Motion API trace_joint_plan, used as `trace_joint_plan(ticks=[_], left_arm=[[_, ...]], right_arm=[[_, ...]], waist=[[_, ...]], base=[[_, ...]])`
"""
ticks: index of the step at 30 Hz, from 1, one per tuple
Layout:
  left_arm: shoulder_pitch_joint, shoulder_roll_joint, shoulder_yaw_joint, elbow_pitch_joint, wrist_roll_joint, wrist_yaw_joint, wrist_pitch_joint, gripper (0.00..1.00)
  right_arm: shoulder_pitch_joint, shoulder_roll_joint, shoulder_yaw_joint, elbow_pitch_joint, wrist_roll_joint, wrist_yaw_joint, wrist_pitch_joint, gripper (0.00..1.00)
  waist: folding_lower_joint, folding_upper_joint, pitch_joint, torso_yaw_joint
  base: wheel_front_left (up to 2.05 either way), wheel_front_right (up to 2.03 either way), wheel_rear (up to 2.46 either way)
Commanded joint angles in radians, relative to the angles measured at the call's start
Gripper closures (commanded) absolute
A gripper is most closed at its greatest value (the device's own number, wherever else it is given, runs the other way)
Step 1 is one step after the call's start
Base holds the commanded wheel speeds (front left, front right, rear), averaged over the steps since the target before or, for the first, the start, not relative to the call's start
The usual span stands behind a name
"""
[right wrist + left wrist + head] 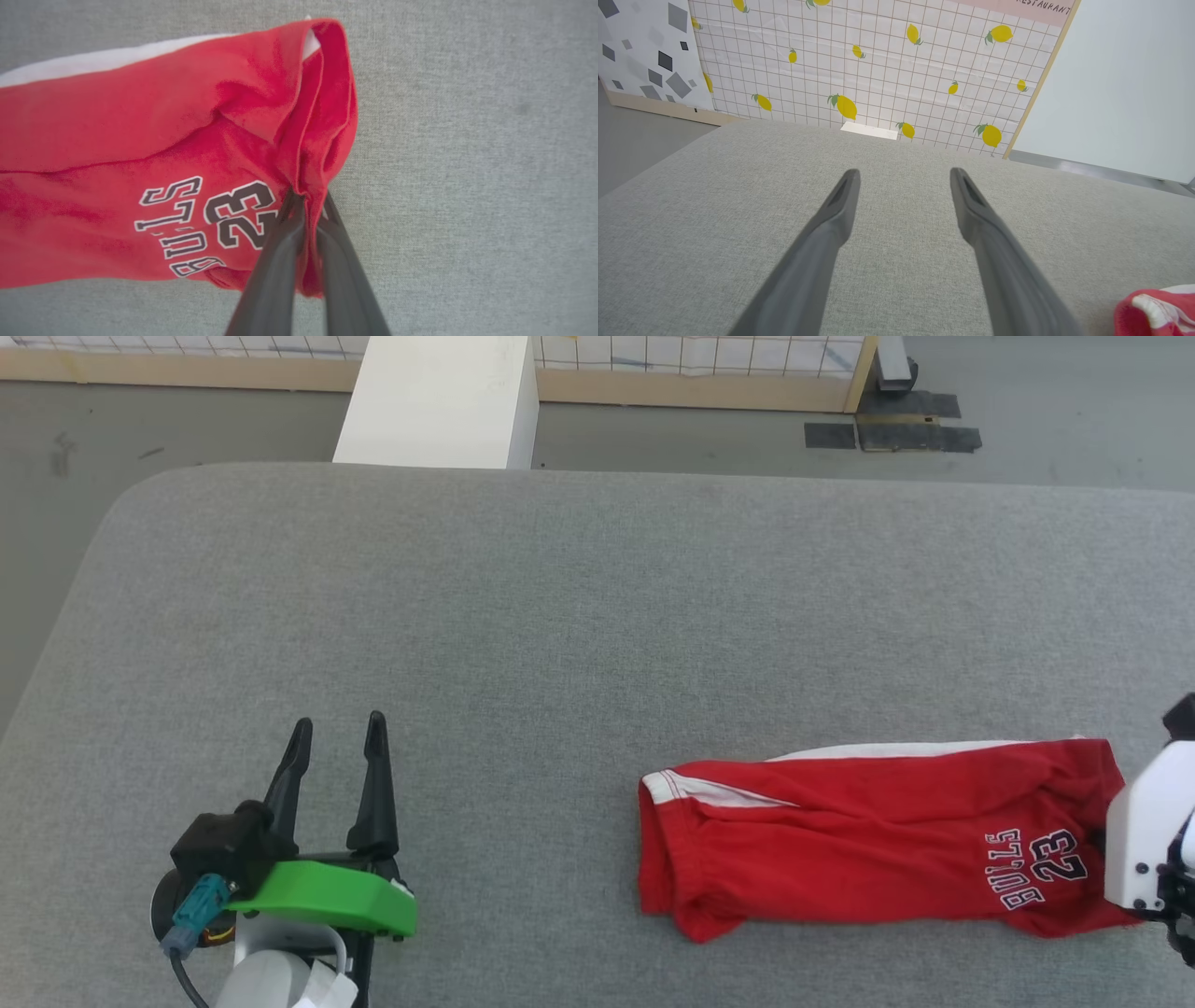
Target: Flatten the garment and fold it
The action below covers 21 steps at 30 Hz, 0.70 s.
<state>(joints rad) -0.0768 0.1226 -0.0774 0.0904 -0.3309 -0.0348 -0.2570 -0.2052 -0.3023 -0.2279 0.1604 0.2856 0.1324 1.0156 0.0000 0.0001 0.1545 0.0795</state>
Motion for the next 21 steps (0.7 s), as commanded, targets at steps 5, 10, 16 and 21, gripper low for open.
trace_joint_plan(ticks=[5, 10, 16, 21], left_arm=[[0.018, -0.015, 0.010, 0.007, 0.018, -0.009, -0.005, 0.00], [0.024, -0.021, 0.014, 0.013, 0.022, -0.014, -0.005, 0.00], [0.020, -0.028, 0.014, 0.021, 0.024, -0.021, -0.005, 0.00], [0.015, -0.033, 0.012, 0.025, 0.027, -0.027, -0.005, 0.00]], right_arm=[[0.013, -0.035, 0.098, -0.129, 0.022, -0.002, 0.105, 1.00], [0.025, -0.076, 0.212, -0.290, 0.082, -0.002, 0.212, 1.00], [0.020, -0.084, 0.352, -0.402, 0.138, -0.002, 0.273, 1.00], [-0.025, -0.071, 0.478, -0.395, 0.157, -0.002, 0.261, 1.00]], waist=[[0.0000, -0.0001, -0.022, -0.004], [0.0000, -0.0001, -0.036, -0.008], [0.0000, -0.0001, -0.044, -0.004], [0.0000, -0.0001, -0.038, 0.004]], base=[[0.00, 0.00, 0.00], [0.00, 0.00, 0.00], [0.00, 0.00, 0.00], [0.00, 0.00, 0.00]])
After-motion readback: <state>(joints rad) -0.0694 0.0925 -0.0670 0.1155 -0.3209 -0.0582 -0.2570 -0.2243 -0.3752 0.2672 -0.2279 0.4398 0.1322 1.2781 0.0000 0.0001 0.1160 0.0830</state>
